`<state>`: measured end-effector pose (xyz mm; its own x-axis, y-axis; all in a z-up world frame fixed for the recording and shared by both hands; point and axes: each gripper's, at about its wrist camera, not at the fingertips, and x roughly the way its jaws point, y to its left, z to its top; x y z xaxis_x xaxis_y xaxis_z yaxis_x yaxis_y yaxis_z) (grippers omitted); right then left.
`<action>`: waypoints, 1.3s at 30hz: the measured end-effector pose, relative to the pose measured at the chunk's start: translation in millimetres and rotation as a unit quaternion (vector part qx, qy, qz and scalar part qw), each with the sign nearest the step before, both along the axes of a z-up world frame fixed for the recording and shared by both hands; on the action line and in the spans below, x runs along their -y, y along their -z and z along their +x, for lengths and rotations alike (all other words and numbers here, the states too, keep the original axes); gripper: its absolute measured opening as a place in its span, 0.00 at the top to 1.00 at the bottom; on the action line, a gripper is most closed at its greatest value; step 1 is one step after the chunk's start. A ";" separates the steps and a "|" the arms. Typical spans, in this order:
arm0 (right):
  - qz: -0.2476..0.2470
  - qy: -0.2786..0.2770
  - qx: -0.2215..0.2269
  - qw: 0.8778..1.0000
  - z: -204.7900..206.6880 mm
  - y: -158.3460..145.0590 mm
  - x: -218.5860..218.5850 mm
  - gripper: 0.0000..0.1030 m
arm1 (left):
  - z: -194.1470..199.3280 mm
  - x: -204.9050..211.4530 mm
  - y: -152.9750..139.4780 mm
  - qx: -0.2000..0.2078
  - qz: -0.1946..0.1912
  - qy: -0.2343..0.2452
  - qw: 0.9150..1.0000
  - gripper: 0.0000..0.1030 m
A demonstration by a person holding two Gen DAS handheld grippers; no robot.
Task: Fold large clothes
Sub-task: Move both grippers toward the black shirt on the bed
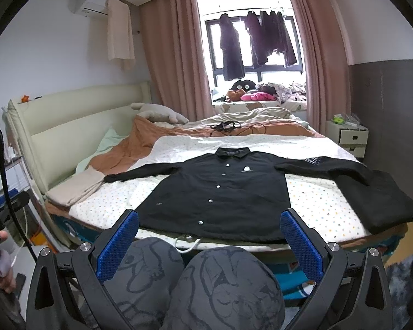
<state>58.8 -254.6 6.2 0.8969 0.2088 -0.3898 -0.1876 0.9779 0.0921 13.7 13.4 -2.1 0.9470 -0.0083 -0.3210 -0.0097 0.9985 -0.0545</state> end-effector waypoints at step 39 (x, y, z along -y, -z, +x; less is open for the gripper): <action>0.012 -0.004 -0.014 1.000 17.3 4.8 2.7 0.00 | 11.3 -3.4 -4.7 0.000 -0.007 -0.007 1.000 0.00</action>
<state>76.0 -257.2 1.4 0.8842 0.2259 -0.4089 -0.1929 0.9738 0.1207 25.0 16.9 2.6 0.9472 0.0000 -0.3206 -0.0231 0.9974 -0.0682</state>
